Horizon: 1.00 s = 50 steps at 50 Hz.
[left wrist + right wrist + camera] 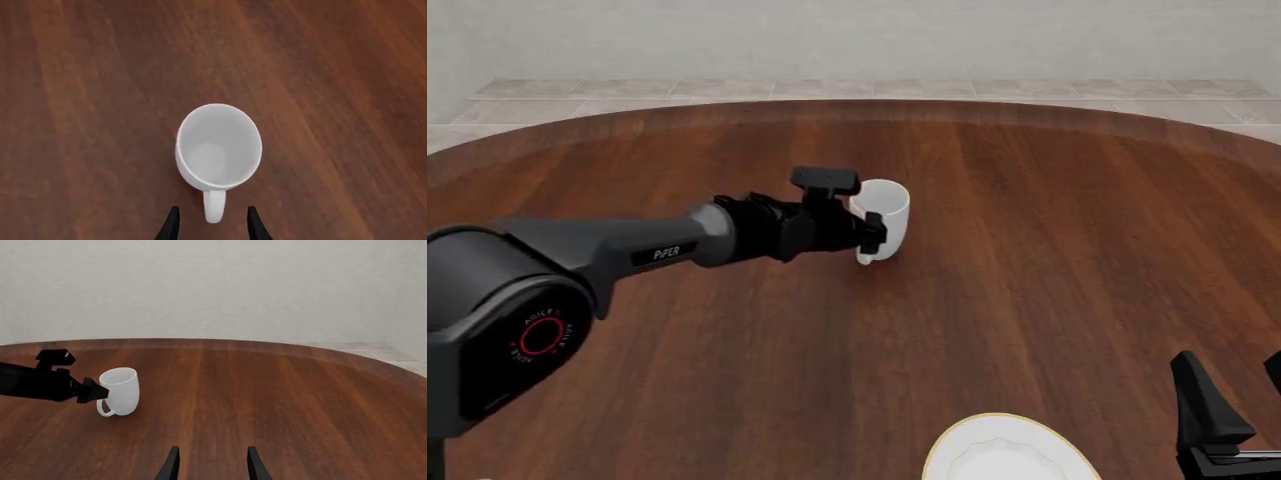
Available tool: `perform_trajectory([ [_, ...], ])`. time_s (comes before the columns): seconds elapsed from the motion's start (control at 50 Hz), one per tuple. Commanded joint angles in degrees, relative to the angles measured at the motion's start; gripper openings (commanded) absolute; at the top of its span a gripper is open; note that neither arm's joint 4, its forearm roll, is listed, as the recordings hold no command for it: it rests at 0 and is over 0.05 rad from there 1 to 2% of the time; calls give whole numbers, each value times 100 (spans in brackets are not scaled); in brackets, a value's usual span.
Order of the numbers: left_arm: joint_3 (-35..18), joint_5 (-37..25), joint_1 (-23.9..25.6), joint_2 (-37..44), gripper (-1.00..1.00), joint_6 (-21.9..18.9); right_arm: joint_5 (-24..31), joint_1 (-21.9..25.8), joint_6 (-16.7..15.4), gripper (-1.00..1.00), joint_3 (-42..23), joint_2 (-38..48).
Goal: Put the white mug on the plate.
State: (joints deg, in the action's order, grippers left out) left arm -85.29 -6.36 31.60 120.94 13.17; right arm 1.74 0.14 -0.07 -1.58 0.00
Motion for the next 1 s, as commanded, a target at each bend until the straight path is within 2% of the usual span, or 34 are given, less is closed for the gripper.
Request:
perform_trajectory([
  [0.02,-159,-141,121,146,100,280,-55,-9,-2,100,33,10],
  [1.0,-461,-171,97,479,100,396,-54,-10,-2,100,33,10],
])
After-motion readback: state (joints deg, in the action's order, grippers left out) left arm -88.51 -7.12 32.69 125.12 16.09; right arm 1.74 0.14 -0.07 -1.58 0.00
